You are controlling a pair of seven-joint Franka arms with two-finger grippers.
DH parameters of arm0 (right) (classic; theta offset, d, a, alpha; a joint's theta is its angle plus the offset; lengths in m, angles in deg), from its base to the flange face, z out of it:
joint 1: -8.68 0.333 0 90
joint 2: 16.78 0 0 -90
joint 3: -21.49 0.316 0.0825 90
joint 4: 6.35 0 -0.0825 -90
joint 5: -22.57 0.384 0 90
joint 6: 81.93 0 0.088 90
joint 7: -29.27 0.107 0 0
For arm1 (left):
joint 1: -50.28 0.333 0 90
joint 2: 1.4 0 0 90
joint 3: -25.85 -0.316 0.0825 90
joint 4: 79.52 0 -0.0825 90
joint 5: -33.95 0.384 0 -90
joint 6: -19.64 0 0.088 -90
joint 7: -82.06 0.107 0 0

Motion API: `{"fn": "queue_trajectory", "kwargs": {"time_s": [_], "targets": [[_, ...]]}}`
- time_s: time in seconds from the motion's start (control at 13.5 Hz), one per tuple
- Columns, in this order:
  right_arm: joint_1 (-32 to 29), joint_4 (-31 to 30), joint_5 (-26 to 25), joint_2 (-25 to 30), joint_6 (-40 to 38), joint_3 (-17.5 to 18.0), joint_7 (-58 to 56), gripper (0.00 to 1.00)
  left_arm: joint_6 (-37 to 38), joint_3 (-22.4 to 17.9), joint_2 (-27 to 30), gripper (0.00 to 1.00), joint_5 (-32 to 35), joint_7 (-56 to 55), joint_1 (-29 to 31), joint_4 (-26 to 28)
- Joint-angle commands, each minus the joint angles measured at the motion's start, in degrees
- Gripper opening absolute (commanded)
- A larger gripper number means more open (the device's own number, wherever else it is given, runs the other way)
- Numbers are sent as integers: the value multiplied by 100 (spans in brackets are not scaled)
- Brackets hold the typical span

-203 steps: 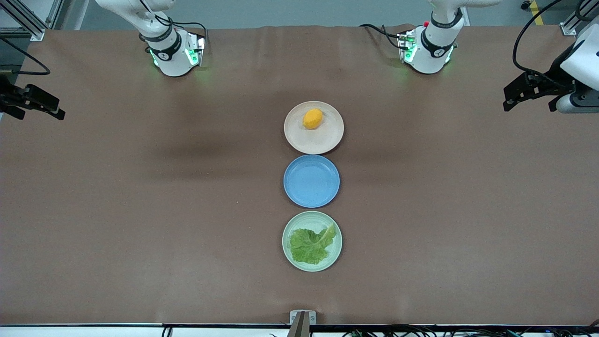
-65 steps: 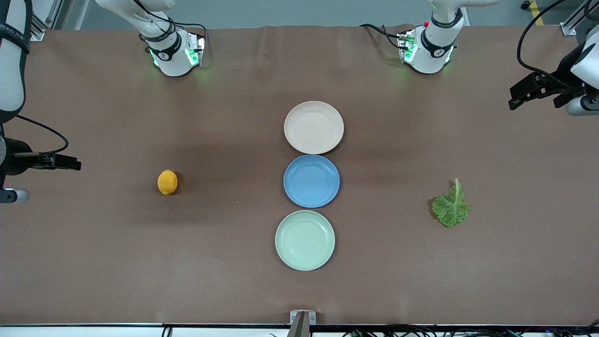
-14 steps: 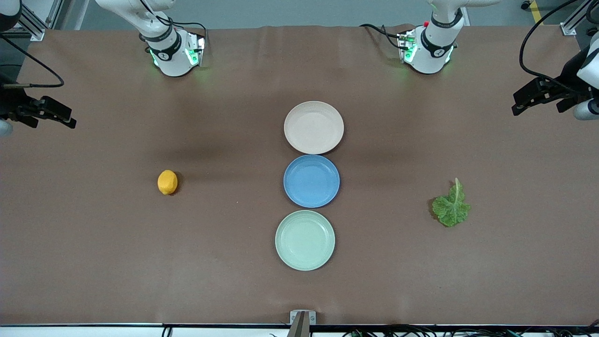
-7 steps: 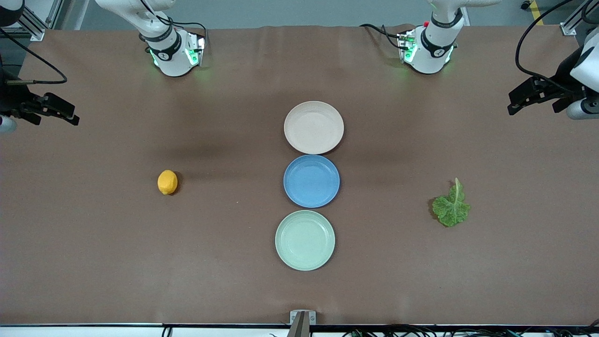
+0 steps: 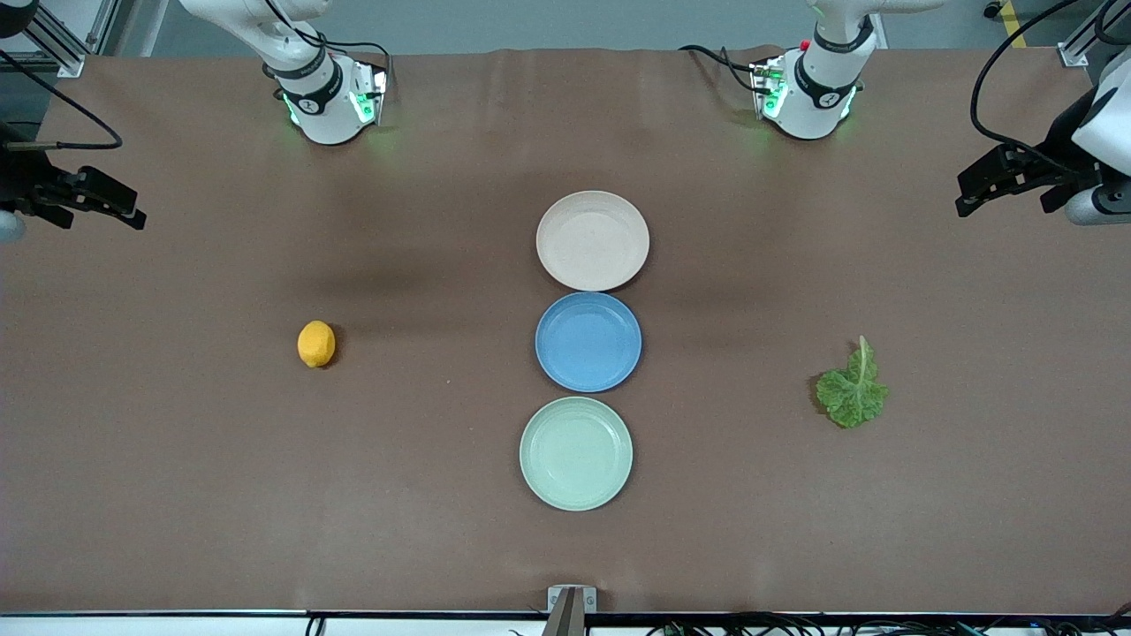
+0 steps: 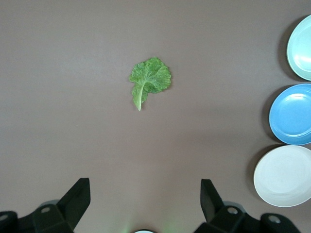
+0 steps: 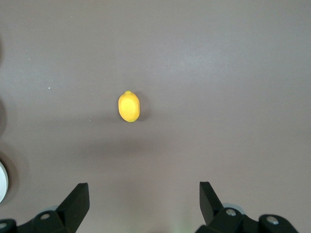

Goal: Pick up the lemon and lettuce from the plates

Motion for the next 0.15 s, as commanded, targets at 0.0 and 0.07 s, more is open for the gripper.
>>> {"fn": "queue_trajectory", "kwargs": {"time_s": [0.0, 0.07], "targets": [[58, -86, -64, 126, -21, -5, 47, 100, 14, 32, 23, 100, 4, -1, 11, -31], [58, -78, -64, 126, -29, -5, 47, 100, 14, 32, 23, 100, 4, 8, 11, -39]]}}
